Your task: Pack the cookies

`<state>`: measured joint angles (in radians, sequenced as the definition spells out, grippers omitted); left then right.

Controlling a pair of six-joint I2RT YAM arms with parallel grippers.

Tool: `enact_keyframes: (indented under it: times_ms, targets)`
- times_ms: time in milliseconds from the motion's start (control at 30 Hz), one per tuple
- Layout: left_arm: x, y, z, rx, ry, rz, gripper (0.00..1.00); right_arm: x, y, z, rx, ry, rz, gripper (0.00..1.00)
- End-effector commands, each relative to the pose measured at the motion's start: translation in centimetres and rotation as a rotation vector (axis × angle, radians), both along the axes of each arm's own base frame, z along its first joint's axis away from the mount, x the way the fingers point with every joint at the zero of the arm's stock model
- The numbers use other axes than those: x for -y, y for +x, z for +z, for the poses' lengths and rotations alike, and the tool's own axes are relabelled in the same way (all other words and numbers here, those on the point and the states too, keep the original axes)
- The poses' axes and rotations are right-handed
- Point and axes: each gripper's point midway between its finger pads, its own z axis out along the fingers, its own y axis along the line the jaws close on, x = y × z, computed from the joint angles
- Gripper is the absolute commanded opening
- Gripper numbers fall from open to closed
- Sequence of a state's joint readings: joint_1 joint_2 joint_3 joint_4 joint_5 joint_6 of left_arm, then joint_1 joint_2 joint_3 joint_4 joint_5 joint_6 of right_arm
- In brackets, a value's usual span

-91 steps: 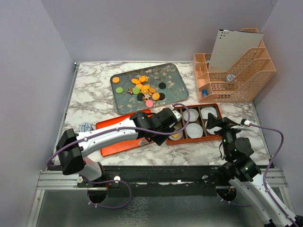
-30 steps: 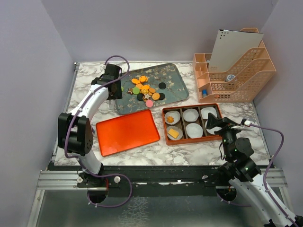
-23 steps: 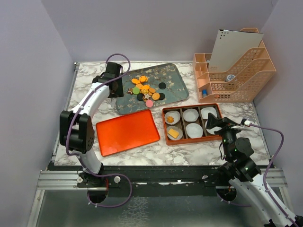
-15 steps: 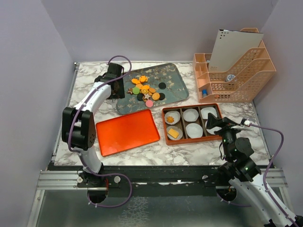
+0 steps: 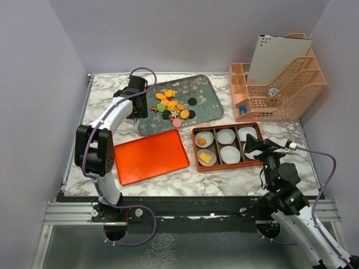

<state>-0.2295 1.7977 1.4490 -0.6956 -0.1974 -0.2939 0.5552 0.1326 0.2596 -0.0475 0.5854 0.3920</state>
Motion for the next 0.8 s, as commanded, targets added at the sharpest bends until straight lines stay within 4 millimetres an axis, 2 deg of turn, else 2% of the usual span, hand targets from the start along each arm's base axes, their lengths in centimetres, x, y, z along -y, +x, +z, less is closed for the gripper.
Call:
enact_keyframes:
  times_ms: [0, 233, 400, 567, 767]
  targets:
    - [0.6, 0.8, 0.9, 0.031, -0.020, -0.017, 0.41, 0.1, 0.1, -0.1, -0.004, 0.002, -0.009, 1.00]
    - [1.1, -0.7, 2.6, 0.063, -0.037, -0.044, 0.27, 0.2, 0.0, 0.0, 0.001, 0.004, -0.009, 1.00]
    - [1.9, -2.0, 4.1, 0.098, -0.038, -0.074, 0.26, 0.2, 0.0, 0.0, 0.001, 0.003, -0.011, 1.00]
    - [3.6, -3.7, 5.5, 0.128, -0.055, -0.121, 0.25, 0.2, 0.0, 0.0, 0.000, 0.003, -0.008, 1.00]
    - [6.7, -6.3, 6.8, 0.155, -0.069, -0.206, 0.25, 0.2, 0.0, -0.1, 0.000, 0.003, -0.010, 1.00]
